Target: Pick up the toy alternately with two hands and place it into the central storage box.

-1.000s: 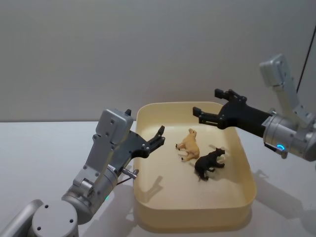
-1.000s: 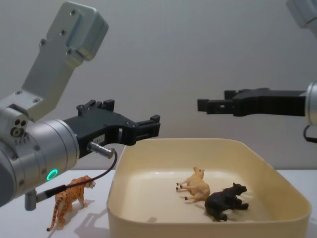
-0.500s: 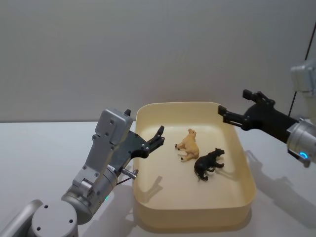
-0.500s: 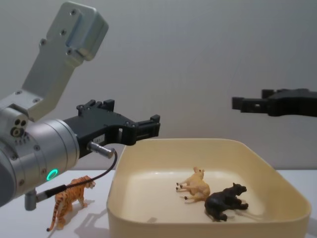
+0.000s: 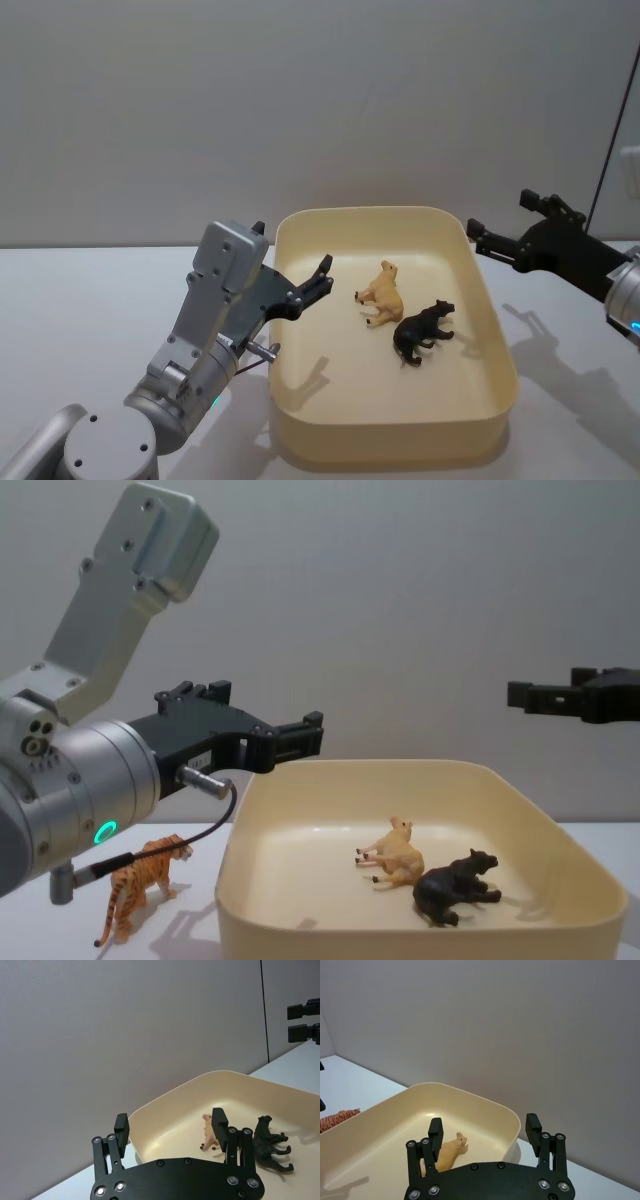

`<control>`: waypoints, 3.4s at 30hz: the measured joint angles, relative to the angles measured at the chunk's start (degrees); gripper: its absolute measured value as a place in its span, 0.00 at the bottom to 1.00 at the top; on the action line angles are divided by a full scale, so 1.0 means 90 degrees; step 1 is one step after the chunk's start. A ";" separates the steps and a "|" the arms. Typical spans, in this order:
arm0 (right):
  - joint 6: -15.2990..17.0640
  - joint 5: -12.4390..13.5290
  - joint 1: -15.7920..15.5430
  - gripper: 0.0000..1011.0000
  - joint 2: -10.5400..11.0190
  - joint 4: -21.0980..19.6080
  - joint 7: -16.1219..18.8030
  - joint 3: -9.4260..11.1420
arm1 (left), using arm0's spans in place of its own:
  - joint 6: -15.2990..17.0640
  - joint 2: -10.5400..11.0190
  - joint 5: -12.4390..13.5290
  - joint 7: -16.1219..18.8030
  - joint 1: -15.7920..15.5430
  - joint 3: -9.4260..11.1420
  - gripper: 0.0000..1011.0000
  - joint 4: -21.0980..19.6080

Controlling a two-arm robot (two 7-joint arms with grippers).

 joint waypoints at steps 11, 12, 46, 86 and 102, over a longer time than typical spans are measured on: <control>0.0010 0.0064 -0.0124 0.99 0.0065 -0.0117 -0.0109 0.0042 | -0.0014 -0.0009 -0.0104 -0.0063 -0.0001 -0.0020 0.99 0.0004; 0.0011 0.0067 -0.0130 0.99 0.0068 -0.0120 -0.0114 0.0045 | -0.0013 -0.0009 -0.0142 -0.0074 -0.0001 -0.0025 0.99 0.0004; 0.0016 0.0103 -0.0199 0.99 0.0105 -0.0189 -0.0179 0.0069 | 0.2032 0.0968 -0.1326 0.0224 0.0560 -0.0648 0.99 -0.0817; 0.0015 0.0103 -0.0204 0.99 0.0106 -0.0189 -0.0181 0.0069 | 0.2442 0.0641 -0.1740 -0.0590 -0.0021 -0.0823 0.99 0.0627; 0.0016 0.0103 -0.0203 0.99 0.0106 -0.0189 -0.0181 0.0069 | 0.2442 0.0580 -0.1756 -0.0707 -0.0121 -0.0832 0.65 0.0812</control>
